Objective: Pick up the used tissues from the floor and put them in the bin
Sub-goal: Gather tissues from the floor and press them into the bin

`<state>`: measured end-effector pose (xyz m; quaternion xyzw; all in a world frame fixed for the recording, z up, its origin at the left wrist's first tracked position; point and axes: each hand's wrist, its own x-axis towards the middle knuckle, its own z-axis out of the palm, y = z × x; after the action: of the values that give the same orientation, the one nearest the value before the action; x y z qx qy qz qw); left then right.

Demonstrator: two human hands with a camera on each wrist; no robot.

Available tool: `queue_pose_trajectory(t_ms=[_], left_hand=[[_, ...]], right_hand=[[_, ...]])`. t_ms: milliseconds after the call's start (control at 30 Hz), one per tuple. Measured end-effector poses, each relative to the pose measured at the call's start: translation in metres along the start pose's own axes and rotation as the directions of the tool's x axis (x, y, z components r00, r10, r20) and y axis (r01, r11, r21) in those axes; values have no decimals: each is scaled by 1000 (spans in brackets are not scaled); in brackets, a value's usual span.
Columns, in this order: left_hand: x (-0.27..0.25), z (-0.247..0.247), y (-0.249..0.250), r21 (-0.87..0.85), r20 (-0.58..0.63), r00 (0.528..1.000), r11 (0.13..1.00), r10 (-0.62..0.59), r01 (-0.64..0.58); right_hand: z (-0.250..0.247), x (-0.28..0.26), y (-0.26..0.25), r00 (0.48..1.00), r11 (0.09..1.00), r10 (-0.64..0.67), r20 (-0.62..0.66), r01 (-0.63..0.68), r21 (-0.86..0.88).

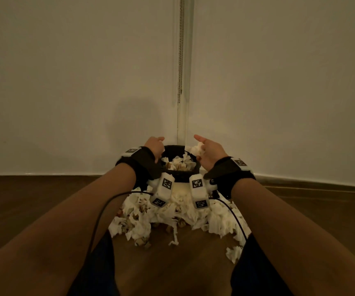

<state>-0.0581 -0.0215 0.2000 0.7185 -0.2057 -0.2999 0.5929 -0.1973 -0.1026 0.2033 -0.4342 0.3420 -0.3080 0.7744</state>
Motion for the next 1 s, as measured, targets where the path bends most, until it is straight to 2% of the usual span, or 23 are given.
queue_pose_trajectory(t_ms=[67,167,233,300,433,467,533,600,700,800,867,933,1000], left_hand=[[9,8,-1,34,12,1000,999,29,-29],[33,17,-17,22,-84,995,998,59,-57],[49,21,-29,0,-60,994,996,88,-88],[65,23,-38,24,-28,995,995,100,-100],[98,23,-49,81,-72,993,993,92,-86],[106,25,-55,96,-75,993,992,94,-86],[120,30,-66,258,-76,989,961,124,-101],[134,33,-76,413,-68,987,905,144,-104],[148,42,-87,549,-12,990,828,144,-114],[159,53,-101,667,76,983,725,167,-174],[164,61,-115,762,150,979,614,138,-203],[167,68,-128,861,238,971,454,37,-228],[169,71,-139,919,306,950,281,-64,-277]], right_hand=[[-3,16,10,997,994,-78,-21,76,-76],[-10,43,27,978,979,-174,-119,159,-124],[-16,63,34,966,971,-214,-144,195,-136],[-23,82,38,962,964,-227,-152,200,-176],[-32,119,51,969,958,-207,-134,173,-230],[-32,127,55,966,941,-222,-129,178,-286],[-30,141,65,958,863,-262,-114,180,-471],[-26,151,74,959,798,-260,-111,148,-585],[-27,165,88,958,725,-254,-130,99,-682],[-29,174,101,976,630,-208,-73,77,-773],[-31,178,109,982,490,-188,23,114,-864],[-29,181,115,980,316,-140,142,180,-932],[-25,184,122,974,137,-27,226,228,-964]])
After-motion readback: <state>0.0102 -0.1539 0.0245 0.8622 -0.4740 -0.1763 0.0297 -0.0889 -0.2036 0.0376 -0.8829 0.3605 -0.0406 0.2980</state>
